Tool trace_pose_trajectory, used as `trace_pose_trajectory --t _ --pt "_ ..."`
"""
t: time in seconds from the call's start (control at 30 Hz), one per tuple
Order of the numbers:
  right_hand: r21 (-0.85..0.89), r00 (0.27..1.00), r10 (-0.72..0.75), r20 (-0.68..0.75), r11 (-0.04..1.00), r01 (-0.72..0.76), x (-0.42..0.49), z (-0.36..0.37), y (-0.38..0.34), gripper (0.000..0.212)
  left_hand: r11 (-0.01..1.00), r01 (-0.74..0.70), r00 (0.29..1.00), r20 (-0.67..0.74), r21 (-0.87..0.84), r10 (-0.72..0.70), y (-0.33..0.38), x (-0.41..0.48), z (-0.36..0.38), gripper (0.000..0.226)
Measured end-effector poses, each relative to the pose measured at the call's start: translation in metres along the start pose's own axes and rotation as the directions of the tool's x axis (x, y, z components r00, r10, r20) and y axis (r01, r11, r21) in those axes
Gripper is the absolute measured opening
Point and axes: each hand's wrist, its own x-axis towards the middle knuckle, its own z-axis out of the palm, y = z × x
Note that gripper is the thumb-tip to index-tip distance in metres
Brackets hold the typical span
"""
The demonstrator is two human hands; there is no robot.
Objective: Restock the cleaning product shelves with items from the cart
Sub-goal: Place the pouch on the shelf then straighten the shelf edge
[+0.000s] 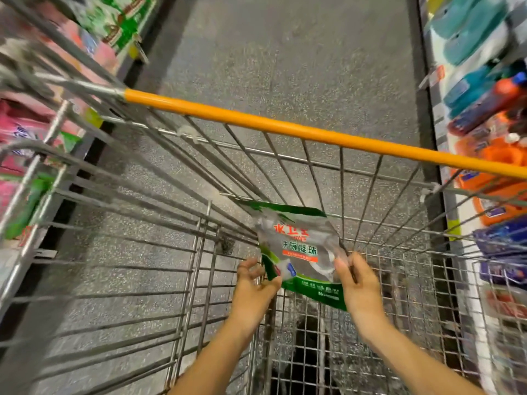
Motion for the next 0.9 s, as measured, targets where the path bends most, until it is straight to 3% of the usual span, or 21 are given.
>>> trace_pose_trajectory --t 0.17,0.3,0.4,0.47,0.6,0.73,0.83,0.9 --pt "0.046 0.997 -0.024 0.070 0.999 0.021 -0.032 -0.037 -0.009 0.026 0.998 -0.059 0.998 0.026 -0.033 0.060 0.007 -0.016 -0.006 0.063" --pt "0.145 0.999 -0.038 0.037 0.989 0.032 -0.053 -0.064 -0.036 0.030 0.993 -0.075 0.997 0.034 0.094 0.072 0.023 -0.038 -0.010 0.091" --pt "0.194 0.998 -0.063 0.032 0.979 0.055 -0.067 -0.078 -0.064 0.026 0.998 -0.070 0.992 0.106 0.003 0.069 0.039 -0.058 -0.014 0.099" --pt "0.245 0.997 -0.073 0.031 0.967 0.064 -0.077 -0.084 -0.081 0.027 0.997 -0.055 0.982 0.177 -0.053 0.063 0.051 -0.071 -0.015 0.090" --pt "0.281 0.992 -0.122 -0.022 0.952 0.123 -0.107 -0.094 -0.116 0.038 0.978 -0.199 0.966 0.154 -0.067 0.207 0.076 -0.113 -0.011 0.022" --pt "0.180 0.972 -0.236 -0.013 0.955 0.234 -0.153 -0.112 -0.147 0.019 0.953 -0.292 0.939 0.166 -0.082 0.302 0.099 -0.166 -0.013 0.034" --pt "0.078 0.969 -0.229 0.095 0.972 0.222 -0.194 -0.122 -0.162 0.053 0.953 -0.287 0.934 0.195 -0.095 0.301 0.109 -0.201 -0.018 0.041" --pt "0.090 0.972 -0.219 0.086 0.973 0.212 -0.220 -0.128 -0.170 0.063 0.948 -0.305 0.921 0.226 -0.091 0.318 0.113 -0.223 -0.019 0.054"
